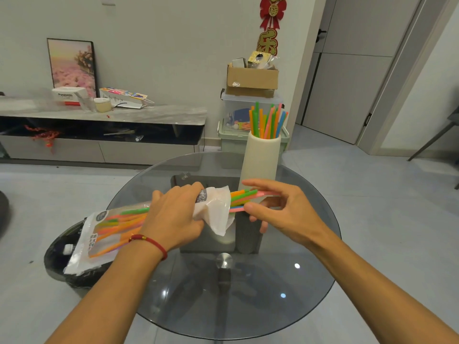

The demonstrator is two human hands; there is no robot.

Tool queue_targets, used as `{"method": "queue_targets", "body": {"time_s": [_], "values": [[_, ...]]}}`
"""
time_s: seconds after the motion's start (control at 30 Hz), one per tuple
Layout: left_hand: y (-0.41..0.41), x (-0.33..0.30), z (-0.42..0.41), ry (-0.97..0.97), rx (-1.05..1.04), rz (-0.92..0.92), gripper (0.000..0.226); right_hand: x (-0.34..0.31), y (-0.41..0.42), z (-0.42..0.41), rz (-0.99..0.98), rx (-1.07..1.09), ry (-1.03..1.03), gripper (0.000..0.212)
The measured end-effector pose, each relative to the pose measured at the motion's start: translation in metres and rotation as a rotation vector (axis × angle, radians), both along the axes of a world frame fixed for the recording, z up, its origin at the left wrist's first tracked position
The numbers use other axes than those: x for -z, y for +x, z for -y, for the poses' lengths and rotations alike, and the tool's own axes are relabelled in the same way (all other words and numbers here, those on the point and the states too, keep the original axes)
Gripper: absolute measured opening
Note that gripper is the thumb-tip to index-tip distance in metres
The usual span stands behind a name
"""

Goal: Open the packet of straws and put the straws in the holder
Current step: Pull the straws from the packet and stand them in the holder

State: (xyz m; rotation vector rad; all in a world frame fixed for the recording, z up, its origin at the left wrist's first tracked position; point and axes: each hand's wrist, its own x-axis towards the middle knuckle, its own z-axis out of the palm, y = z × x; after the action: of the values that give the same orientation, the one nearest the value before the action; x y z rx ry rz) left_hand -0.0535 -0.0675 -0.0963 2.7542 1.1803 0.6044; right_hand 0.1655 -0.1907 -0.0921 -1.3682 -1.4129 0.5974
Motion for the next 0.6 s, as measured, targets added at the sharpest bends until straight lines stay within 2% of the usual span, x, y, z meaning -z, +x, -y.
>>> {"method": "queue_targets", "body": {"time_s": [0.07, 0.23, 0.3, 0.5, 0.57, 0.6], "values": [[0.002, 0.0, 0.002, 0.034, 0.0, 0.003, 0.032, 0.003, -0.006, -0.001, 0.021, 0.044, 0.005, 0.047], [0.0, 0.002, 0.002, 0.051, -0.005, -0.004, 0.03, 0.004, -0.006, -0.001, -0.008, 0.07, 0.056, 0.022], [-0.001, 0.004, 0.001, 0.061, -0.017, -0.005, 0.03, 0.001, 0.002, 0.001, -0.038, 0.08, 0.057, 0.02], [-0.004, 0.003, -0.003, 0.078, -0.046, 0.034, 0.026, -0.007, 0.027, 0.006, -0.174, 0.097, 0.072, 0.023], [-0.003, 0.003, -0.003, 0.079, -0.044, 0.047, 0.021, -0.006, 0.028, 0.006, -0.297, 0.083, 0.081, 0.033], [-0.002, 0.003, -0.002, 0.078, -0.046, 0.059, 0.019, -0.003, 0.026, 0.004, -0.42, 0.068, 0.078, 0.044]]}}
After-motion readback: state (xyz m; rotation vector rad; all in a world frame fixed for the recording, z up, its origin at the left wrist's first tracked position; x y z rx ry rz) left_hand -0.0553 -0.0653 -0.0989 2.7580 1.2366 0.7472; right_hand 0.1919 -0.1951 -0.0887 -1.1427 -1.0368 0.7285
